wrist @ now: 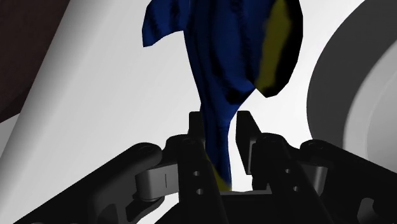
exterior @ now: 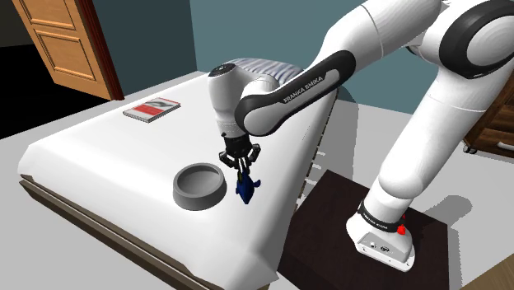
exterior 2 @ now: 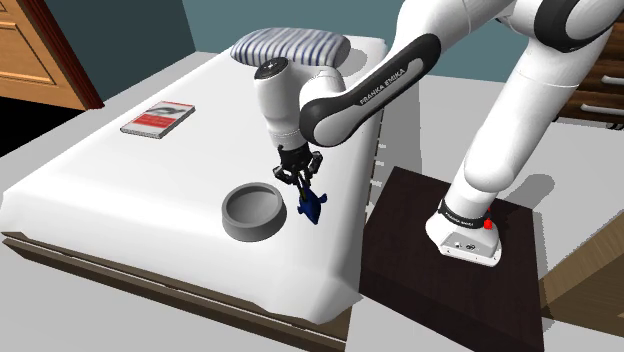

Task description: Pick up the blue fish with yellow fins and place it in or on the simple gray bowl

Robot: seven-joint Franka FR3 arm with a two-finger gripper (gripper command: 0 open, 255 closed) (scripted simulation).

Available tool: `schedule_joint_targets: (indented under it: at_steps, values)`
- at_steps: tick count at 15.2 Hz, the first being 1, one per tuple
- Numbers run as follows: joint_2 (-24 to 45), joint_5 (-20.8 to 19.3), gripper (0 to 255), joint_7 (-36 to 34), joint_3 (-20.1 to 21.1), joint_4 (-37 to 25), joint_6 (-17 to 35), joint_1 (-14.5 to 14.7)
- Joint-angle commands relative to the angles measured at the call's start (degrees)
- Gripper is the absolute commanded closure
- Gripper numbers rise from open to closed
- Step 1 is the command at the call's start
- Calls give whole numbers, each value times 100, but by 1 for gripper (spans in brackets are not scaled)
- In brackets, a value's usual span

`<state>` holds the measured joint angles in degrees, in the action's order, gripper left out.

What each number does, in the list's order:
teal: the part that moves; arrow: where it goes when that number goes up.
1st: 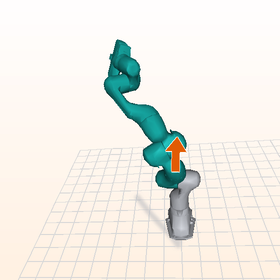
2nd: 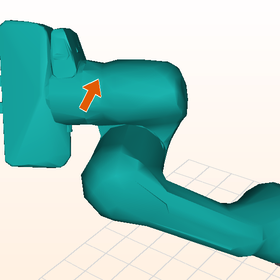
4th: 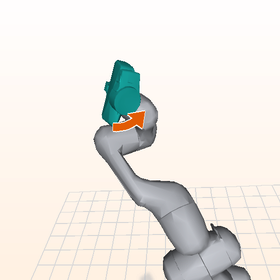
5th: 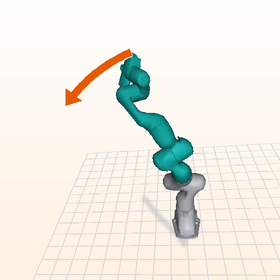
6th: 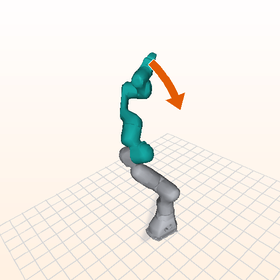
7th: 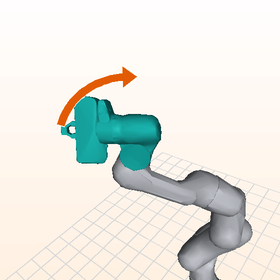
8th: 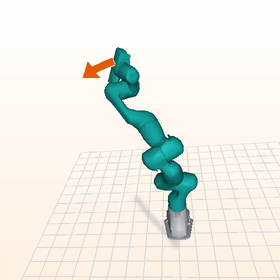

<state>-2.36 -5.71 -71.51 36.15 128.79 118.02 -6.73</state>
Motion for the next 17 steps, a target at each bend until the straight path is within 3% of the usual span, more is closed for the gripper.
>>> schedule_joint_targets:
  at_steps: [1,7,17]
  values:
    - [0,0,255,0,0,0,0,0]
    - [0,0,255,0,0,1,1,0]
    - [-415,273,255,276,-62,-425,-745,1]
